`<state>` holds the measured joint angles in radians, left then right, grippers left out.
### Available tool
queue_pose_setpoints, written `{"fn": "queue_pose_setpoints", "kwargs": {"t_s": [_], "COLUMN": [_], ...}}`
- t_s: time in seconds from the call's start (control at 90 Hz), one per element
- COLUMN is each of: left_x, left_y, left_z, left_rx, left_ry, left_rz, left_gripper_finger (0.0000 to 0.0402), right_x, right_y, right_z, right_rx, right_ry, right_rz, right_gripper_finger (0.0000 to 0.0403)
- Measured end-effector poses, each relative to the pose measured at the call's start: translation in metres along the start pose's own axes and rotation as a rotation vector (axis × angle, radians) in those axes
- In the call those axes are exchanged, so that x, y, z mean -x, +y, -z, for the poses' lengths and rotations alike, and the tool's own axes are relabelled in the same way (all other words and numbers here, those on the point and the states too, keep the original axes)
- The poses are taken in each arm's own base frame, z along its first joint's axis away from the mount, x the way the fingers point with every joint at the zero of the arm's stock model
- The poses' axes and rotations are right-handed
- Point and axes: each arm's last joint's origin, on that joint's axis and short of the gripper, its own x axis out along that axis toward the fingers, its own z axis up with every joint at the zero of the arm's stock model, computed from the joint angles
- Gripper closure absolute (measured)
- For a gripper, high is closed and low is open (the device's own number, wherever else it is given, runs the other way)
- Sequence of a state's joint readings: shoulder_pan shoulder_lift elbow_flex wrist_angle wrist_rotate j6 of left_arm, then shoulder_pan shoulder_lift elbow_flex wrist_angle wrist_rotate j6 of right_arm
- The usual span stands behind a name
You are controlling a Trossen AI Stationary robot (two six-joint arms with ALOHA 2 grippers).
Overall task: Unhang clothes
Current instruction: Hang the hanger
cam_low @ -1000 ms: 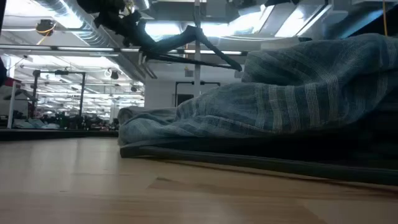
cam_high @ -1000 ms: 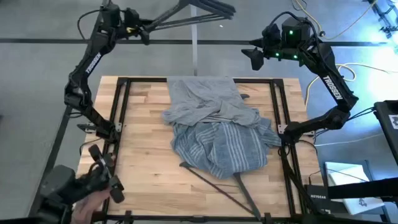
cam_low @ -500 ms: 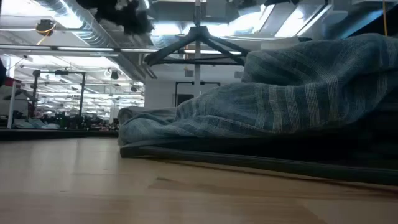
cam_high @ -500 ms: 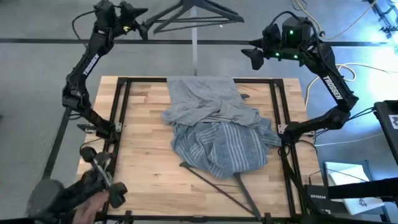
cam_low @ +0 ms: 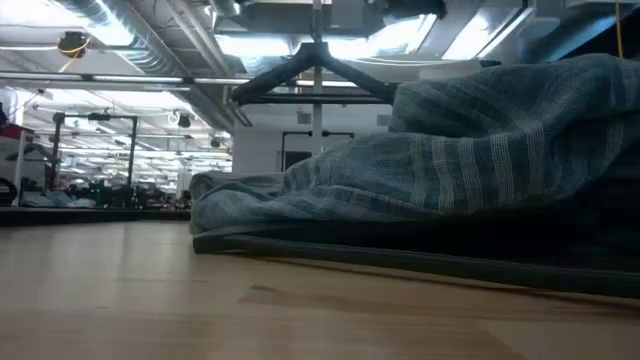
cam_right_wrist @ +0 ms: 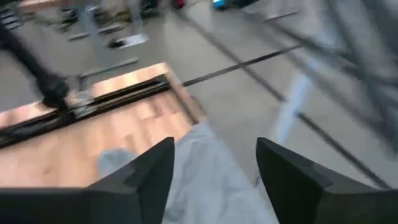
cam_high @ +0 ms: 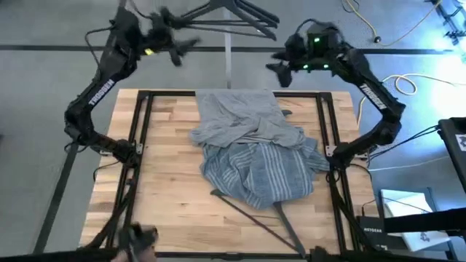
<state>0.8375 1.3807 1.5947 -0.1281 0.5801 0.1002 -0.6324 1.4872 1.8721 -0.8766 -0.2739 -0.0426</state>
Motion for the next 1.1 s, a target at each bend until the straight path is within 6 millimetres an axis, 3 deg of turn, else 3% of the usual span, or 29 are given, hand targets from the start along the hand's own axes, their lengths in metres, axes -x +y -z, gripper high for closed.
{"fn": "queue_pose_setpoints", "kwargs": {"t_s": [0.178,0.244,0.344,0.444,0.578,0.722,0.844,0.967,1.1], "left_x": [-0.029,-0.040,-0.055,-0.058,-0.059,-0.056,-0.055,-0.054,-0.060], "left_y": [-0.070,-0.102,-0.152,-0.192,-0.236,-0.271,-0.298,-0.317,-0.325], "left_z": [0.025,0.043,0.060,0.070,0.106,0.131,0.154,0.167,0.186], "left_rx": [0.115,0.137,0.192,0.236,0.346,0.484,0.467,0.383,0.387], "left_ry": [0.245,0.312,0.259,0.172,0.224,0.323,0.449,0.514,0.581], "left_rz": [0.137,0.182,0.268,0.267,0.212,0.231,0.361,0.436,0.471], "left_gripper_finger": [0.0124,0.0125,0.0125,0.0125,0.0125,0.0125,0.0125,0.0125,0.0125], "right_x": [-0.035,-0.040,-0.035,-0.019,-0.011,0.008,0.017,0.026,0.026], "right_y": [0.024,0.039,0.055,0.066,0.092,0.130,0.152,0.162,0.169], "right_z": [0.022,0.028,0.045,0.079,0.142,0.199,0.241,0.253,0.272], "right_rx": [-0.043,-0.038,-0.078,-0.171,-0.388,-0.568,-0.601,-0.528,-0.378], "right_ry": [0.246,0.278,0.229,0.129,0.092,0.138,0.286,0.367,0.602], "right_rz": [-0.090,-0.135,-0.185,-0.184,-0.350,-0.575,-0.528,-0.498,-0.463], "right_gripper_finger": [0.0236,0.0244,0.0257,0.0267,0.0272,0.0272,0.0272,0.0272,0.0272]}}
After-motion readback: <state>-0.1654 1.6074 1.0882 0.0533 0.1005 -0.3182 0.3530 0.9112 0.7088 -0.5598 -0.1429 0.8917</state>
